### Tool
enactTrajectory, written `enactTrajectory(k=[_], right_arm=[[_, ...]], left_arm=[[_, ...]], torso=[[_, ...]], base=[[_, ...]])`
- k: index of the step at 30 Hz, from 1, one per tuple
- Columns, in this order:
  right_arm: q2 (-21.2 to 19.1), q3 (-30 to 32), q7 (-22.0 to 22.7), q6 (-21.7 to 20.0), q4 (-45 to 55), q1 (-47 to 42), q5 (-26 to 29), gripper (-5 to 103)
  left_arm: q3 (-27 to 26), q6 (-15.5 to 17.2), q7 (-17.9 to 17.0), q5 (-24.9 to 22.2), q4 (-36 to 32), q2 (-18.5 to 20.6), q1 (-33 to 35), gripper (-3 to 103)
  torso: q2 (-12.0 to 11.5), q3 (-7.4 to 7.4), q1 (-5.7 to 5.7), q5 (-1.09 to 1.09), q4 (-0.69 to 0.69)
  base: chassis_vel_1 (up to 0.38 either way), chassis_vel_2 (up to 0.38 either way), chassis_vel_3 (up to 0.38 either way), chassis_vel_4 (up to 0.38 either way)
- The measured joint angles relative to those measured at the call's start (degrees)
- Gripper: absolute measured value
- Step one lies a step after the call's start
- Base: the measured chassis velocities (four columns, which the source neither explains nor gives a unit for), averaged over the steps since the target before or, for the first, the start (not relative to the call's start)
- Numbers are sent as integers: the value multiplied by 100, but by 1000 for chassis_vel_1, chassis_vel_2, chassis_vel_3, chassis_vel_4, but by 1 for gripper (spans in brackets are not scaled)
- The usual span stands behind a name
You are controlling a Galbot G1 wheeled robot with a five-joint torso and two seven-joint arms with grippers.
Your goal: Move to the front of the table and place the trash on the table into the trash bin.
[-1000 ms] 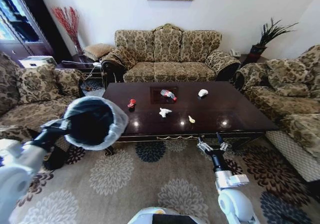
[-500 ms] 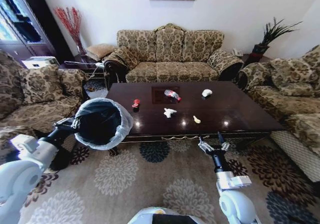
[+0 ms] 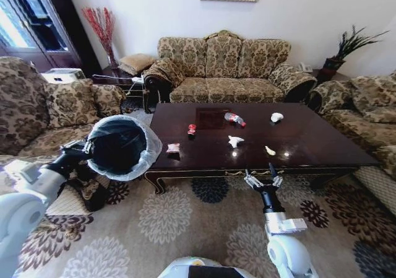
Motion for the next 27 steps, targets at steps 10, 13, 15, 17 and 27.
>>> enactTrajectory(k=[10, 13, 15, 17, 27], right_arm=[[1, 2, 4, 0, -2, 1, 0, 100], [2, 2, 4, 0, -2, 1, 0, 100], [2, 2, 4, 0, -2, 1, 0, 100], [1, 2, 4, 0, -2, 1, 0, 100], [0, 3, 3, -2, -3, 0, 2, 100]], left_arm=[[6, -8, 13, 1, -1, -7, 0, 4], [6, -8, 11, 3, 1, -8, 0, 4], [6, -8, 11, 3, 1, -9, 0, 4], [8, -8, 11, 3, 1, -9, 1, 4], [8, -8, 12, 6, 2, -12, 1, 4]], torso=[[0, 0, 1, -5, 0], [0, 0, 0, -4, 1], [0, 0, 0, -2, 1], [0, 0, 0, -1, -2], [0, 0, 0, -2, 0]], base=[[-27, -28, 12, 18], [0, 0, 0, 0], [0, 0, 0, 0], [0, 0, 0, 0], [0, 0, 0, 0]])
